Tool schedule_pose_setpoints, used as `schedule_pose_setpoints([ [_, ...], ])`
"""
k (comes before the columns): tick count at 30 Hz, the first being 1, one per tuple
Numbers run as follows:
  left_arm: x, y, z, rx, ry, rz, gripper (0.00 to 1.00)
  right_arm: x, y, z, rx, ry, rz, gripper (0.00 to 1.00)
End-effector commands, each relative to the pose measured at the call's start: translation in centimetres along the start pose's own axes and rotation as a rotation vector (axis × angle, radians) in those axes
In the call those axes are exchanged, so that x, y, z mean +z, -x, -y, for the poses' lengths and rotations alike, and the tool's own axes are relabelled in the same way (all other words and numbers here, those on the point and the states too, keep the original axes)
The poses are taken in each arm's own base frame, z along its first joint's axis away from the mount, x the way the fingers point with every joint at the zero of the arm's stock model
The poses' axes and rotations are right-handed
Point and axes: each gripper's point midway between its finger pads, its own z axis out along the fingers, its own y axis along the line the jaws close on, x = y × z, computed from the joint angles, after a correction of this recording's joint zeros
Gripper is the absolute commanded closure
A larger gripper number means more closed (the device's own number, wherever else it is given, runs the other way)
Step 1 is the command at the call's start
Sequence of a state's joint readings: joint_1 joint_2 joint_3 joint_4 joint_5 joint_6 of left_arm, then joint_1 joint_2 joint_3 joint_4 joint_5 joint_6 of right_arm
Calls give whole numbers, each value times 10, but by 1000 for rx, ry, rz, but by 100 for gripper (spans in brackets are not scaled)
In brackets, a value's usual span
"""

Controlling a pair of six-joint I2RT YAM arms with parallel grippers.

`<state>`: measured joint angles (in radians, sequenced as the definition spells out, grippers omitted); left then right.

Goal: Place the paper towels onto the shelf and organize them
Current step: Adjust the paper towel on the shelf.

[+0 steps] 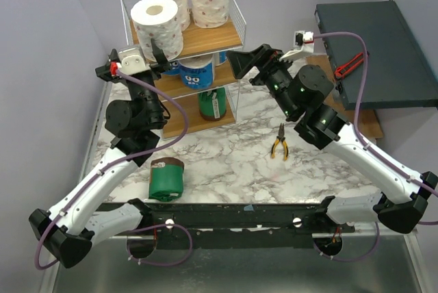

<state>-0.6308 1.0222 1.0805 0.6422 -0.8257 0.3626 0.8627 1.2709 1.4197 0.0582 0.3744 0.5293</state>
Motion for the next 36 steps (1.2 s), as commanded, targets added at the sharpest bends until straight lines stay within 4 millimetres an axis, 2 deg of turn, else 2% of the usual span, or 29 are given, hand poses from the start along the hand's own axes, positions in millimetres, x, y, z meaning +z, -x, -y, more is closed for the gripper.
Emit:
schedule_pose_setpoints([
  [1, -5, 1, -5, 2, -17, -27, 1, -9, 8, 4, -16, -17, 16, 0],
  [8, -26, 15, 1, -105, -181, -45, 1, -12, 6, 9, -24, -31, 11, 0],
  [14, -50, 29, 32, -221, -424, -68, 6, -12, 3, 10, -32, -33, 1, 0],
  [18, -56, 24, 53, -235, -520, -125, 11, -11, -2, 13, -33, -41, -9, 0],
  [25, -53, 11, 78, -230, -583, -152, 27, -11, -7, 17, -34, -54, -23, 0],
  [28, -51, 9, 90, -230, -615, -152, 30, -13, -8, 19, -37, -61, -23, 0],
  [31, -48, 5, 98, -234, -621, -159, 30, -14, -9, 21, -38, -65, -25, 0],
  [36, -29, -7, 93, -202, -515, -158, 18, -15, -13, 24, -38, -72, -30, 0],
])
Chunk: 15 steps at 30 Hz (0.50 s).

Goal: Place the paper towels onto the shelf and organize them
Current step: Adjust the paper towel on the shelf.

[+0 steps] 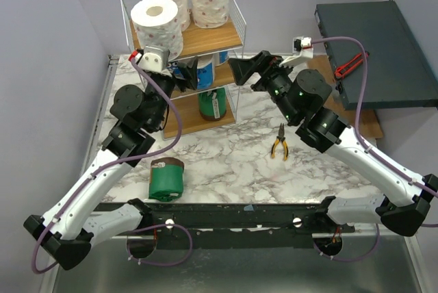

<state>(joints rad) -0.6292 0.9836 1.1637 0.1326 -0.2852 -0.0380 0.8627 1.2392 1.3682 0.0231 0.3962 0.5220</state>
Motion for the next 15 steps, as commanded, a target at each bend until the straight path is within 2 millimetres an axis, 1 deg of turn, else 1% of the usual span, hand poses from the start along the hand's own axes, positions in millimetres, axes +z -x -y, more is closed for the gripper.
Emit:
schedule_pose_setpoints([
  [1, 10, 21, -15, -2, 93, 72, 16, -6, -1, 8, -9, -30, 2, 0],
  [4, 13, 18, -31, 23, 187, 76, 11, -7, -1, 10, -9, -33, 2, 0],
  [6, 14, 18, -44, 54, 266, 77, 9, -8, -1, 11, -12, -36, 2, 0],
  [8, 14, 18, -53, 82, 314, 86, 8, -8, -2, 12, -12, -38, 2, 0],
  [15, 12, 21, -71, 139, 421, 100, 7, -9, -3, 14, -17, -46, 2, 0],
])
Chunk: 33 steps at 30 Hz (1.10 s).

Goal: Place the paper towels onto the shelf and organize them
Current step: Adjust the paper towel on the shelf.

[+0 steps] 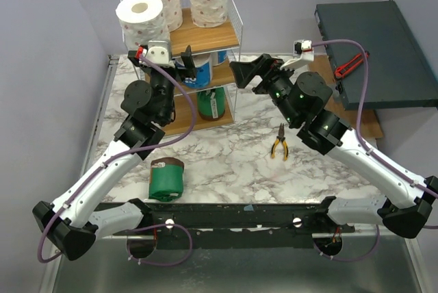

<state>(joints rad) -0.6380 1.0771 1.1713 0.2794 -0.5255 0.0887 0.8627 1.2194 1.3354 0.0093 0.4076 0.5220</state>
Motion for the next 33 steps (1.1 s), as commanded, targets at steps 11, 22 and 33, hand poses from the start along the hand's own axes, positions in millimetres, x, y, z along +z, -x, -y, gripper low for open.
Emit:
schedule_pose_setpoints([
  [11, -12, 30, -37, -24, 111, 83, 6, -8, 6, 6, -15, -20, 20, 0],
  [22, -50, 95, -39, -111, -22, 147, 4, -10, 7, 4, -14, -7, 19, 0],
  [33, -36, 90, -66, -48, 97, 125, 11, -16, 9, 6, -8, -3, 21, 0],
])
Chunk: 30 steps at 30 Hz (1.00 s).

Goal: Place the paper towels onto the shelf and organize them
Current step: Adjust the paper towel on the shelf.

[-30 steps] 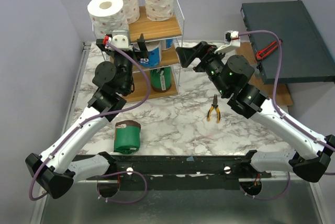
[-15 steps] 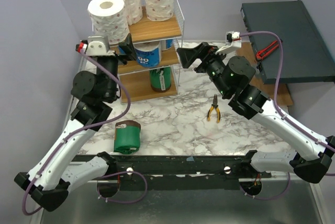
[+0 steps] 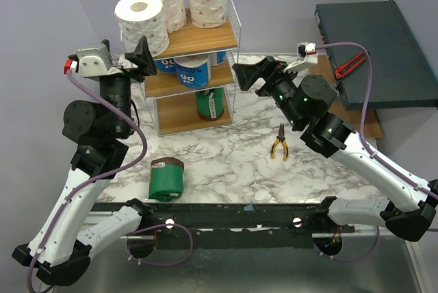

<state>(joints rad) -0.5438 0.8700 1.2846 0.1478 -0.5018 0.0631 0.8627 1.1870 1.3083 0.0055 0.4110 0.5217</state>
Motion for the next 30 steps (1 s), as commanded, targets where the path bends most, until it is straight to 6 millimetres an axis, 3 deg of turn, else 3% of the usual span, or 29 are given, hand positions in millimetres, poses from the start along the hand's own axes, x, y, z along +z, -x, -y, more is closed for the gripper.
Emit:
schedule_pose_setpoints([
  [1, 9, -21, 0, 37, 1, -55, 11, -9, 7, 2, -10, -2, 18, 0],
  [9, 22, -43, 12, 43, -30, -89, 10, -13, 10, 6, -18, -12, 26, 0],
  [21, 37, -73, -7, 100, 69, -133, 8, -15, 10, 10, -37, -25, 32, 0],
  [30, 44, -81, -4, 90, 47, -135, 8, -14, 8, 12, -49, -32, 29, 0],
])
